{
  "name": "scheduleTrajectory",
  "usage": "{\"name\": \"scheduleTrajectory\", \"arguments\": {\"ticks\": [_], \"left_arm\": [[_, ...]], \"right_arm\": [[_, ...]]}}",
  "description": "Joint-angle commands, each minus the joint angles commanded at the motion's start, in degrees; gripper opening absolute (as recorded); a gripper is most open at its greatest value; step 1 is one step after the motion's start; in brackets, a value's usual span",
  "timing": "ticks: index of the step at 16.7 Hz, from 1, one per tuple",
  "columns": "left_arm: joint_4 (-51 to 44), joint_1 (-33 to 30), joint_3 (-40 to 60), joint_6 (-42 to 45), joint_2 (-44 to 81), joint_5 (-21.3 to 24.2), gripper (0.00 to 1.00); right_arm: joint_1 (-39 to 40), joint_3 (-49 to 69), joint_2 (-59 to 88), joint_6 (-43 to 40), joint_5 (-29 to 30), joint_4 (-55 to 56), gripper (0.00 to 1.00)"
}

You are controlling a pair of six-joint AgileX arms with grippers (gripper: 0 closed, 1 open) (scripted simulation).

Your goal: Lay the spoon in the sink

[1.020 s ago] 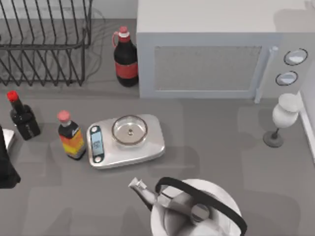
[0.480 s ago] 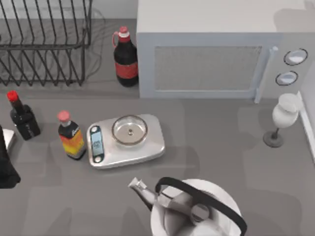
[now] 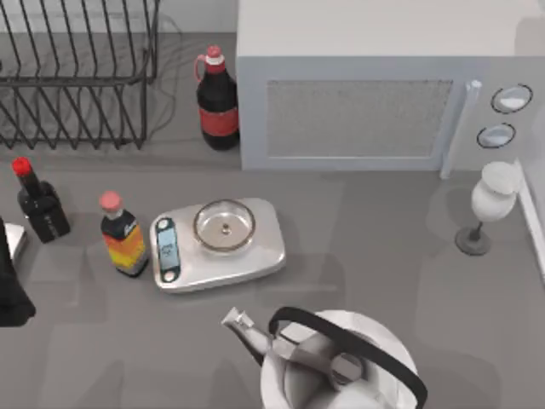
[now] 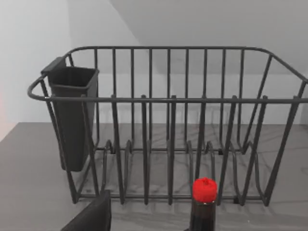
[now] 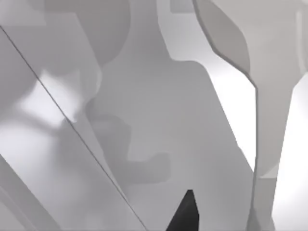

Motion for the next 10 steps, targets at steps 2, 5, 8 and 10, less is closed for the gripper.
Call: {"name": "scheduleTrajectory", "arguments": {"ticks": [2, 5, 8, 10], "left_arm": [[0.0, 0.0, 0.0, 0.0, 0.0, 0.0, 1.0], [0.0, 0.0, 0.0, 0.0, 0.0, 0.0, 1.0], [0.0, 0.0, 0.0, 0.0, 0.0, 0.0, 1.0], [0.0, 0.0, 0.0, 0.0, 0.0, 0.0, 1.0]], "right_arm": [[0.07, -4.13, -1.62, 0.09, -0.31, 3.43, 0.0], [0.22, -5.92, -2.44, 0.05, -0.48, 5.21, 0.0], [0.22, -5.92, -2.44, 0.05, -0.48, 5.21, 0.0], [0.22, -5.92, -2.44, 0.05, -0.48, 5.21, 0.15]]}}
